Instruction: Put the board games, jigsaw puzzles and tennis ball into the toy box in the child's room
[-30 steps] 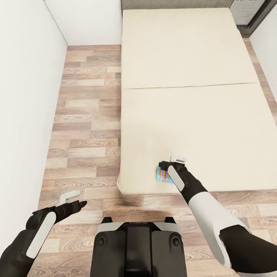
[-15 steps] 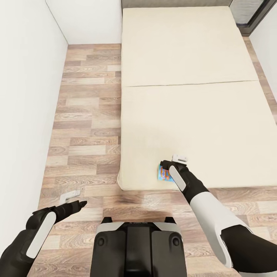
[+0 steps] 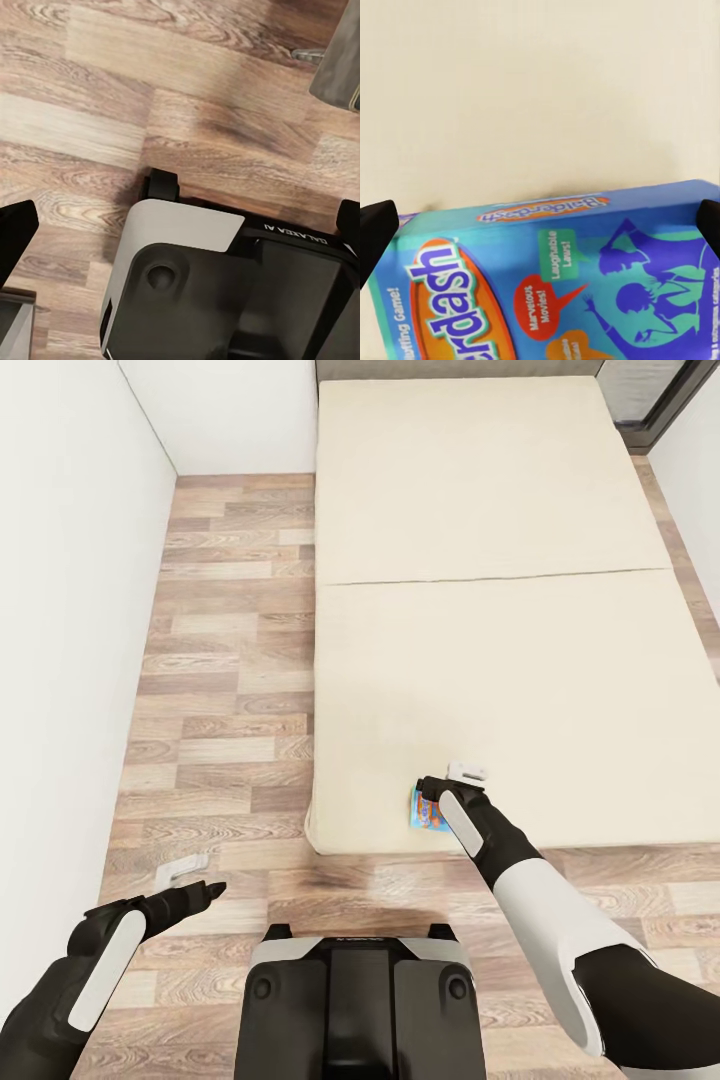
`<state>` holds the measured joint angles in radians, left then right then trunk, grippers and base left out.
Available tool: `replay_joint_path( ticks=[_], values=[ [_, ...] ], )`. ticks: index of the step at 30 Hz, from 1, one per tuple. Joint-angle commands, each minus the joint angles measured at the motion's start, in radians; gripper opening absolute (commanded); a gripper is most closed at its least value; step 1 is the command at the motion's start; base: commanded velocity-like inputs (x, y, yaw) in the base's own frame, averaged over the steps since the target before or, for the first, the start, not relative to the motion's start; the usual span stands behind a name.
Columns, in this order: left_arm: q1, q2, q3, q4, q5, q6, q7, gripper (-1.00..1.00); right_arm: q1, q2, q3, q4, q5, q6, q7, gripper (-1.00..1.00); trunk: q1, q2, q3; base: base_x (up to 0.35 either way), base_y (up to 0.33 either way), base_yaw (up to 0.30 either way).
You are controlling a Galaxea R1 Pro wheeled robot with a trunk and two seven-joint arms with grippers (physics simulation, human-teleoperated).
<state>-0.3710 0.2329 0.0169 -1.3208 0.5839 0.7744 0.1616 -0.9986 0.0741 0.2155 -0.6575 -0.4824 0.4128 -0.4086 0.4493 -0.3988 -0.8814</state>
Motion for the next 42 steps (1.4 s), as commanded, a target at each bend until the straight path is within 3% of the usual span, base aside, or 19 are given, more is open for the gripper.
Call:
replay_joint_path(
  ticks=[1,42],
  values=[
    [0.0,0.0,0.0,-0.001,0.011,0.004,0.009,1.0,0.0,-0.001,0.004,0.073,-0.016,0.003,-0.01,1.0,0.001,-0.001,-0.001,-0.073,0.0,0.0],
    [0.0,0.0,0.0,-0.001,0.01,0.003,0.009,1.0,0.0,-0.002,0.005,0.073,-0.016,0.003,-0.01,1.0,0.001,-0.001,-0.001,-0.053,0.0,0.0]
  ],
)
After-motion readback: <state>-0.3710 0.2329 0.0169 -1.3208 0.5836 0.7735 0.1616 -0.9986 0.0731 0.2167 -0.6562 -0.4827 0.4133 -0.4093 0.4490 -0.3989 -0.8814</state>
